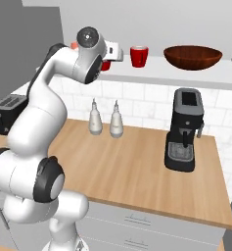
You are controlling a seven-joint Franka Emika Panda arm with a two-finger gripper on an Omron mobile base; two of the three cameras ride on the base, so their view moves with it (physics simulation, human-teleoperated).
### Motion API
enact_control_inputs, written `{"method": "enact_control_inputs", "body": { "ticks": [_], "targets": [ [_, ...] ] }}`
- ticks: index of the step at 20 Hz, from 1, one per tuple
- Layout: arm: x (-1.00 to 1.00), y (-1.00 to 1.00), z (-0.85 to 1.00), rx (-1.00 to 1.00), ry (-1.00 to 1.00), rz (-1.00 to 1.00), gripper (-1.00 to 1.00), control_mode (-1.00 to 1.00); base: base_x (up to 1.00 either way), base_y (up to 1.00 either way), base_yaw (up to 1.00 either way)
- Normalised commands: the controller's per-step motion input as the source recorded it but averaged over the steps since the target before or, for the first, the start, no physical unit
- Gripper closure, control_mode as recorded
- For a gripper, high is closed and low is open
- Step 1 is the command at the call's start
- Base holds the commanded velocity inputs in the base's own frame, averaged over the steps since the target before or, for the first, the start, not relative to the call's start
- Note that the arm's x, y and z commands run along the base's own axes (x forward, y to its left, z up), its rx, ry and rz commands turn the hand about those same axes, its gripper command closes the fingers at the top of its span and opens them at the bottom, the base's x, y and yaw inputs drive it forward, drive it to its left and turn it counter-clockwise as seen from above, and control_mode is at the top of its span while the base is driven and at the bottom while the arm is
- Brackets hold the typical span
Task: Gather all objects into one cabinet and sort the glasses and bowls to opposite sides.
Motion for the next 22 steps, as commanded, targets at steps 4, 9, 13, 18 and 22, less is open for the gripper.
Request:
{"method": "enact_control_inputs", "body": {
  "ticks": [4, 9, 13, 18, 22],
  "targets": [
    [0.32, -0.05, -0.03, 0.11, 0.0, -0.1, 1.0, -1.0, 0.0, 0.0, 0.0],
    [0.32, 0.0, -0.11, 0.12, 0.0, -0.08, 1.0, -1.0, 0.0, 0.0, 0.0],
    [0.19, 0.0, -0.24, 0.05, 0.0, -0.06, 1.0, -1.0, 0.0, 0.0, 0.0],
    [0.04, 0.0, -0.23, 0.02, 0.0, -0.02, 1.0, -1.0, 0.0, 0.0, 0.0],
    [0.01, 0.0, -0.06, 0.01, 0.0, -0.01, 1.0, -1.0, 0.0, 0.0, 0.0]
  ]
}}
